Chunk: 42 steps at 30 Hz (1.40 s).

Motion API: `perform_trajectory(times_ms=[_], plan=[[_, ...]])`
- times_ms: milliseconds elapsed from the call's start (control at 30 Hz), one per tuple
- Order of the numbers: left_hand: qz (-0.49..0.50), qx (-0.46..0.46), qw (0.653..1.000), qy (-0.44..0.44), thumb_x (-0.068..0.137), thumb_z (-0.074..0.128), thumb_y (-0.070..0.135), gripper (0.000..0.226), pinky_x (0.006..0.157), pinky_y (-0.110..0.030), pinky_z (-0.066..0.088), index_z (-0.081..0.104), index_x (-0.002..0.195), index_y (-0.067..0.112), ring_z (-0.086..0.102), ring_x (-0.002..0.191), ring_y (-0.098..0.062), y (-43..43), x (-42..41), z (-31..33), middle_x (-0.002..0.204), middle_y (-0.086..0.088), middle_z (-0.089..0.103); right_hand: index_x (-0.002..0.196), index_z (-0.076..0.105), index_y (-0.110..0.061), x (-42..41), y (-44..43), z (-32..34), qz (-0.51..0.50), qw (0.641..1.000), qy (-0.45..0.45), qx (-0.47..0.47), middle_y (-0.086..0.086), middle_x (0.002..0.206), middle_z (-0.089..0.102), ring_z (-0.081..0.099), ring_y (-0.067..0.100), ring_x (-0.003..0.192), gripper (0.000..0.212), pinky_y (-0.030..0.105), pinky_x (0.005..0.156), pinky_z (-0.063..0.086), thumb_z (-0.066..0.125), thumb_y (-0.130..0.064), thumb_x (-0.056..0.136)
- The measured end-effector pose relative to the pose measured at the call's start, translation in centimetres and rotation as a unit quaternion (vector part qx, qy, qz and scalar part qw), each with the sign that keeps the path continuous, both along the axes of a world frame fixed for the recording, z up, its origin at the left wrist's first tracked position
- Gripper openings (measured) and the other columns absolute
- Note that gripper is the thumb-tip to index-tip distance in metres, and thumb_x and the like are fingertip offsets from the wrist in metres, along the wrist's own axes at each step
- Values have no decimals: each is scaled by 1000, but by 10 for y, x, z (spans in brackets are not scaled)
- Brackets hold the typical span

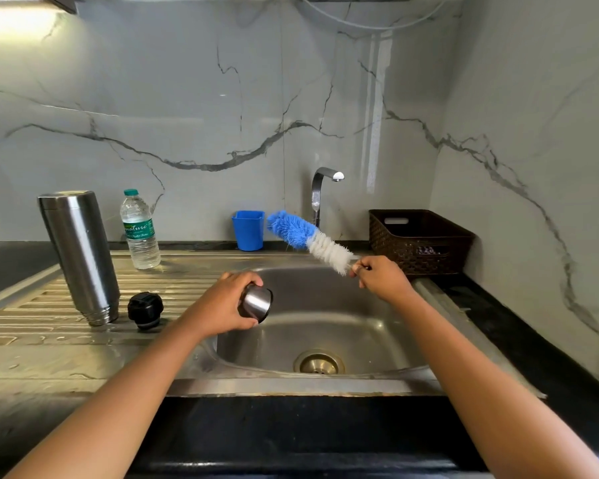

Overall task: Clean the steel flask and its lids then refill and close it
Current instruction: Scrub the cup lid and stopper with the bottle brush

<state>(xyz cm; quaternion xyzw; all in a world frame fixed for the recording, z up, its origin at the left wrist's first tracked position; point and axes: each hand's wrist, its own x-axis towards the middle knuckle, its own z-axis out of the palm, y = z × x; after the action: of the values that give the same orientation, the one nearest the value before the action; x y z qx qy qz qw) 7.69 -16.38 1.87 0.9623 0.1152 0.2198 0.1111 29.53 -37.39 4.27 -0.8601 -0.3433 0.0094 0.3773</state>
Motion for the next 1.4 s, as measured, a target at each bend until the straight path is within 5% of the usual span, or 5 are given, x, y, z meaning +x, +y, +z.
perform_trajectory(times_ms=[200,667,933,1233,1400], plan=[[15,-164,986,-33,68,81,42,60,81,-21,43,55,121,39,58,103,-12,-1,-2,7,113,8,59,79,62,-26,-19,10,-6,-10,999,36,12,-6,66,61,54,9,64,24,27,65,41,46,-25,96],[180,-70,977,85,76,72,48,80,104,-37,38,34,144,32,46,127,-24,42,-114,84,145,-2,42,81,62,-21,-89,93,-14,23,974,179,140,-1,68,58,45,11,56,23,29,60,40,45,-23,97],[289,-82,930,211,64,84,40,64,86,-30,47,56,118,19,56,97,-16,82,-165,55,111,2,60,96,64,-18,-88,86,-31,41,989,110,91,-2,72,61,53,14,69,16,30,68,41,51,-27,95],[366,-125,909,154,64,86,31,65,73,-29,40,51,115,10,52,93,-21,87,-170,25,114,-6,61,94,65,-18,-85,84,-31,26,989,115,85,-2,71,61,52,13,66,15,30,65,41,53,-27,95],[422,-76,893,135,66,84,39,81,82,-32,43,42,129,8,54,113,-30,70,-169,30,125,-11,57,95,66,-17,-88,83,-32,31,989,116,84,-1,72,61,52,13,67,16,31,68,42,53,-27,95]])
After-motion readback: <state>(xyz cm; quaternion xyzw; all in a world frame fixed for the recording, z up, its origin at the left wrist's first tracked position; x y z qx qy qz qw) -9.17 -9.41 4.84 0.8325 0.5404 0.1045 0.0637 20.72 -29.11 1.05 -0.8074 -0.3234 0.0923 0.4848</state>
